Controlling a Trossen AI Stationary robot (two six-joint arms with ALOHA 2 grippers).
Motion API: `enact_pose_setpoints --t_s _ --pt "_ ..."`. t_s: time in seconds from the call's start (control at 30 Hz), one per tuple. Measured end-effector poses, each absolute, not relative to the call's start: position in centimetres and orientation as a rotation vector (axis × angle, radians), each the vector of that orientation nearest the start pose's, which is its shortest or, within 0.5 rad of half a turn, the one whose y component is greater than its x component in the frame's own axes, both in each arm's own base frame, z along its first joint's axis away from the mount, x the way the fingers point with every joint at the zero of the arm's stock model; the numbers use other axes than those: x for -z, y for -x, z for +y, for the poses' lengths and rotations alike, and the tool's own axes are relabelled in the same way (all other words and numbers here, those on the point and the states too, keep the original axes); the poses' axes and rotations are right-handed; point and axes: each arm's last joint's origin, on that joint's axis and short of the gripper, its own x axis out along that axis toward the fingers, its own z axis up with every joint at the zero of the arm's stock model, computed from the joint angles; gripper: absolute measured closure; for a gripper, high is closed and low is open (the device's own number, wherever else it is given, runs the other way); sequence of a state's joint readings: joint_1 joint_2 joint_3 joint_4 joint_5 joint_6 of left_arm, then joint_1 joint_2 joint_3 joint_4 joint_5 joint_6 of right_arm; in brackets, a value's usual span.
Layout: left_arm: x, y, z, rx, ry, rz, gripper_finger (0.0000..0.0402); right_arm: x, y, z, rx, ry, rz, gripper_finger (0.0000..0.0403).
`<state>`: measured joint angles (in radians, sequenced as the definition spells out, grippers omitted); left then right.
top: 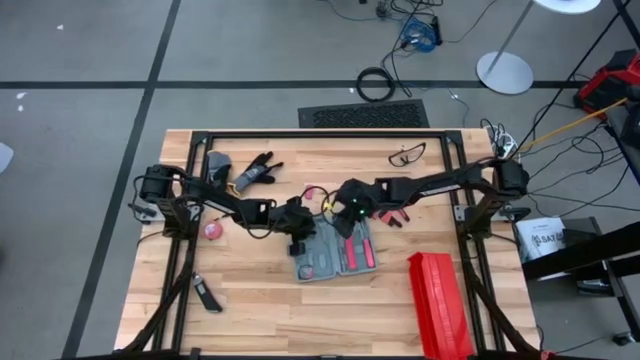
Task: Prefit tool cases
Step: Put the red hammer into the gray prefit tools case
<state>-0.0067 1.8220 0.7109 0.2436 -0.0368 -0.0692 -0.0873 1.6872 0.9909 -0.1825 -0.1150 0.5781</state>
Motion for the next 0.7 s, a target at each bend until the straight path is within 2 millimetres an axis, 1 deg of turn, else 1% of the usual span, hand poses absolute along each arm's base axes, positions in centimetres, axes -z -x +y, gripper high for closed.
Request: enact_pose_setpoints --t_s 0.07,0.13,0.2,0.27,0.3,0.47,0.57,0.7 --pt "-9.2 -31.1 -0.1 -0.057 0.047 0.863 0.0311 -18.0 -32.7 -2.6 0.331 -0.593 0.932 0.0260" --pt "-9.2 -31.1 -0.1 -0.057 0.047 0.858 0.0311 -18.0 -31.9 -2.5 0.405 -0.552 0.988 0.0288" --pt "-9.3 -31.1 -0.1 -0.057 0.047 0.855 0.0311 -18.0 -31.4 -2.4 0.445 -0.518 1.019 0.0332" --pt "-9.2 -31.1 -0.1 -0.059 0.048 0.855 0.0311 -17.9 -31.4 -2.2 0.435 -0.494 1.032 0.0380" --pt "-9.2 -31.1 -0.1 -0.059 0.048 0.855 0.0313 -17.7 -31.4 -2.1 0.431 -0.486 1.038 0.0391" --pt "-9.2 -31.1 -0.1 -0.059 0.049 0.848 0.0338 -16.6 -31.3 -2.2 0.491 -0.456 1.097 0.0401" --pt "-9.2 -31.1 -0.1 -0.059 0.049 0.848 0.0355 -16.4 -31.2 -2.4 0.534 -0.444 1.108 0.0402" --pt "-9.3 -31.1 -0.1 -0.058 0.047 0.844 0.0375 -16.4 -31.2 -2.4 0.549 -0.428 1.099 0.0402"
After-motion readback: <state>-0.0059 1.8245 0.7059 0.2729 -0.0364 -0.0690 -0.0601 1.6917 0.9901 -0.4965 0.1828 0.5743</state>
